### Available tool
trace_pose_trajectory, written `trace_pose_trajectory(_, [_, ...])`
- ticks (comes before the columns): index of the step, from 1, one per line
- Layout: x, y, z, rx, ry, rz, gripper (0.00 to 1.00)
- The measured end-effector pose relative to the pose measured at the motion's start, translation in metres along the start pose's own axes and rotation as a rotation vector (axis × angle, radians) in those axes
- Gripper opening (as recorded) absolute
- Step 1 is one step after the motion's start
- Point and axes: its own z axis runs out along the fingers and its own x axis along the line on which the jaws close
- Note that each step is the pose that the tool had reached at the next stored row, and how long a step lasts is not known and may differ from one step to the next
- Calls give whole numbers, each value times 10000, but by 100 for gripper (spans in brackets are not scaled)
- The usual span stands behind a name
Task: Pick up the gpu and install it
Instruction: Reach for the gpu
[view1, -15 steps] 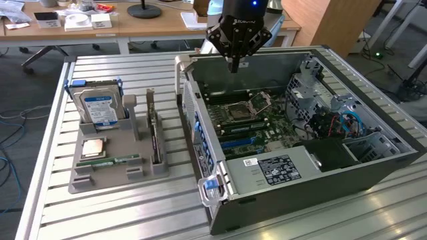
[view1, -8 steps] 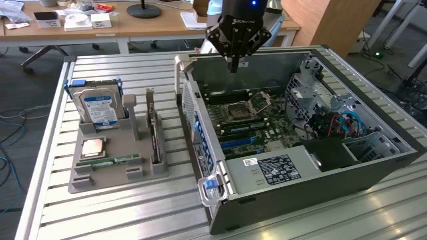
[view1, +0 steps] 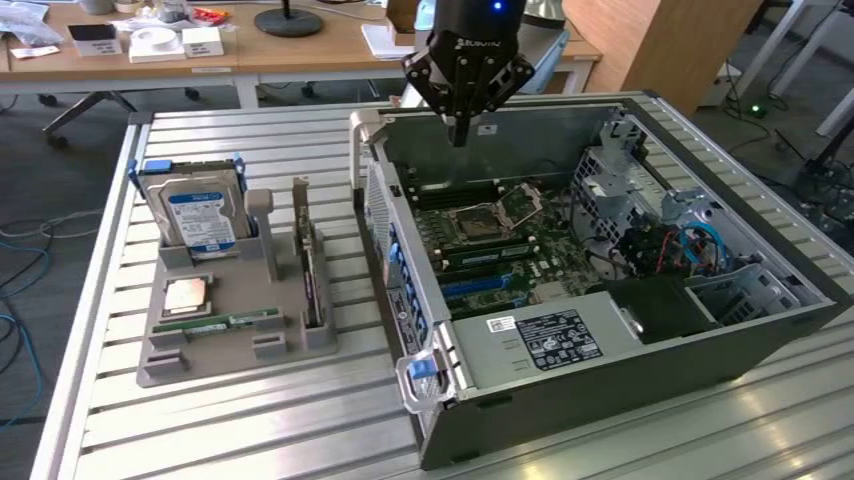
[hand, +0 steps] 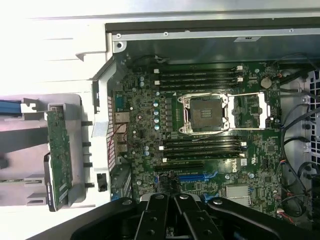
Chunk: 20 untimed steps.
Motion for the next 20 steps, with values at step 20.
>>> trace_pose_trajectory(20, [229, -17, -4, 0, 1, -1, 11])
